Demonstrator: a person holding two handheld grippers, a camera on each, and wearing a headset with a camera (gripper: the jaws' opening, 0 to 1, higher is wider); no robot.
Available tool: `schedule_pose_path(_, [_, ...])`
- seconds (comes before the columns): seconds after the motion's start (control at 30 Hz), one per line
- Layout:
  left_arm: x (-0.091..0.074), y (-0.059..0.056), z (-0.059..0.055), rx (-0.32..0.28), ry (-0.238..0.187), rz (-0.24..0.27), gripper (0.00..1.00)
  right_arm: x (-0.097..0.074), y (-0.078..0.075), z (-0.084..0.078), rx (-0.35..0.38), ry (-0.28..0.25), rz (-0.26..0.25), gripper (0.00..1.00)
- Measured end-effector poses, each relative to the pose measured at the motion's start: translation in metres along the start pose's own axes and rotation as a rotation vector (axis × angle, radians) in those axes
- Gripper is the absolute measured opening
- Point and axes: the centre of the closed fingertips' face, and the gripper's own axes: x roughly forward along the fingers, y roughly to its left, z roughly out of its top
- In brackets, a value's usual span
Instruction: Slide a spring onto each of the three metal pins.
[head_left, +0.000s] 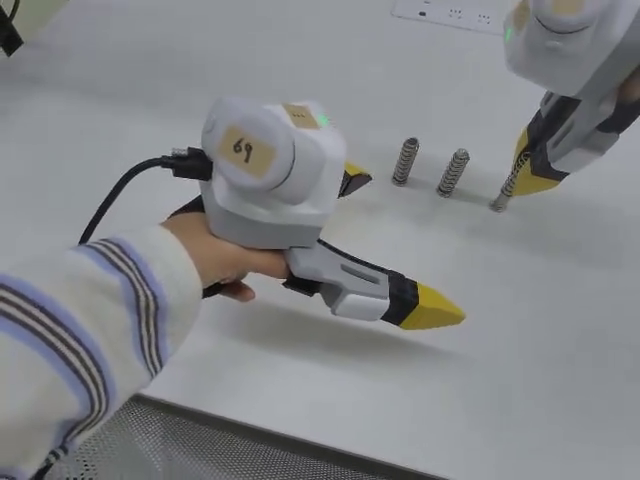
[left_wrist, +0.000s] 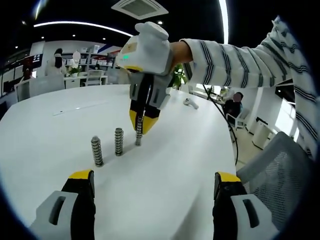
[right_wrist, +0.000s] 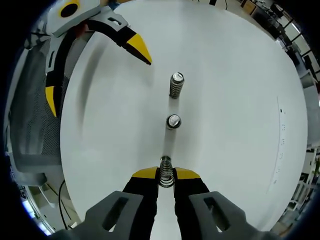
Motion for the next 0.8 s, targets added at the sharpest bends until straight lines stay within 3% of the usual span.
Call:
schedule_pose_path(0.3, [-0.003,0.001,0.004,-0.009,-0.011,0.004,0.97,0.013,-0.006,-0.002,0.013,0.011,0.004,0.08])
schedule_pose_path(0.43, [-0.004,0.001,0.002,-0.006,-0.004,0.004,0.96,0.014,-0.006,-0.002,0.018,0.009,0.004,0.08])
schedule_pose_path(0.57, [-0.005,0.002,0.005,-0.009,-0.014,0.007,0.96,0.017,-0.006,-0.003,-0.031,0.023,0.012,0.09])
schedule_pose_path(0.8, [-0.006,0.002,0.003,-0.011,-0.002,0.007,0.96,0.017,-0.005,-0.001,-0.015,0.009,0.014,0.10])
